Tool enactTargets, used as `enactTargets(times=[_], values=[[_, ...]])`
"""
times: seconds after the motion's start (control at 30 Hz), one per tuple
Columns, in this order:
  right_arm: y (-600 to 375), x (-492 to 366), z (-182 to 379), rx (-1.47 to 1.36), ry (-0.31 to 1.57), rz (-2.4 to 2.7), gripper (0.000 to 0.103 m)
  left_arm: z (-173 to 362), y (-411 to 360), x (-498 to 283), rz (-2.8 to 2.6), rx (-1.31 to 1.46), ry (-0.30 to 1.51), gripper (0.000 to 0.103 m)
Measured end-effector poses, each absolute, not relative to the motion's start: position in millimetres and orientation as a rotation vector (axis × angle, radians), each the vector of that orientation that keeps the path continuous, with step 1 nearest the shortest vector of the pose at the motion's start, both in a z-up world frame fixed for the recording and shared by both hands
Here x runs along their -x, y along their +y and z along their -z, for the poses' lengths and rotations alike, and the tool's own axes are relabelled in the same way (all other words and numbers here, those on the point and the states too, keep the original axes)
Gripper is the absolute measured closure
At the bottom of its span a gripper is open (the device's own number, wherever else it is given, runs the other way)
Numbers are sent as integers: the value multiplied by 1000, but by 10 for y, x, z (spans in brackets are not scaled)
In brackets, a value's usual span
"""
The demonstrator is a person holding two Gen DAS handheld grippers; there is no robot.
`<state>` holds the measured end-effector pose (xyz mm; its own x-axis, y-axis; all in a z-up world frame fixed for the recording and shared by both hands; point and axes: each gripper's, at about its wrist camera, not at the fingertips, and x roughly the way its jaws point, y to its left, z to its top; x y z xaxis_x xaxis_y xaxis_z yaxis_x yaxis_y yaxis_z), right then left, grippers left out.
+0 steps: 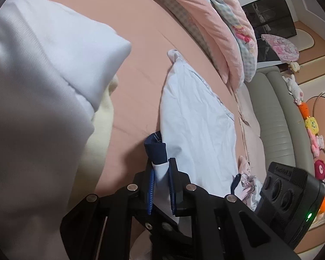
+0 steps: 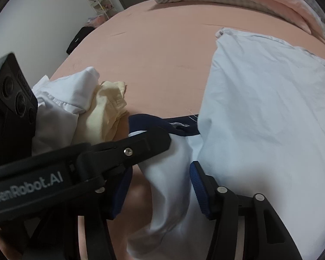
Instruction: Fold clothes
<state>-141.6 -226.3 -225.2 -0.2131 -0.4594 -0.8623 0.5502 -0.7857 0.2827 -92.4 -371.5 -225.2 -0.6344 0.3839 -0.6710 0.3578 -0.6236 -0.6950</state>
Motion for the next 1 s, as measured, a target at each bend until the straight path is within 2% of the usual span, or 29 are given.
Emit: enactTargets(times=[0.03,0.07,0.1,0.13,0.27,0.4,0.5,0.6,0.83,1.0], values=[[-2264,1409,2262,-1404,122,2044,73,2255,-3710,933,-2479,1342,-1352,93],[-2261,1399,2275,-1412,136,2054,79,2258,-3705,942,-2479,1347,-1348,93],[-2247,1391,2284,-1420,140,2068,92,2263,-3700,950,-2478,1356,-1345,93],[-2217,1388,2288,-1426,125,2075,95,2271,-3696,955,-2477,1366,-1345,93],[-1843,1236,2183,-1420,33,2082,98,2266,-3673,926,-2460,1349,-1373,93],[-2332,1404,2142,-1342,99,2102,98,2173,-3686,874,-2438,1281,-1422,93],[-2475,1165,1914,-1246,201,2109,98,2048,-3689,843,-2445,1240,-1418,93],[-2568,1039,1732,-1205,217,2119,98,1897,-3694,790,-2465,1219,-1396,93],[-2024,954,1517,-1237,-115,2089,98,1631,-3614,775,-2438,1166,-1376,93],[-2035,898,1375,-1205,-179,2112,98,1432,-3414,861,-2480,1187,-1265,93]])
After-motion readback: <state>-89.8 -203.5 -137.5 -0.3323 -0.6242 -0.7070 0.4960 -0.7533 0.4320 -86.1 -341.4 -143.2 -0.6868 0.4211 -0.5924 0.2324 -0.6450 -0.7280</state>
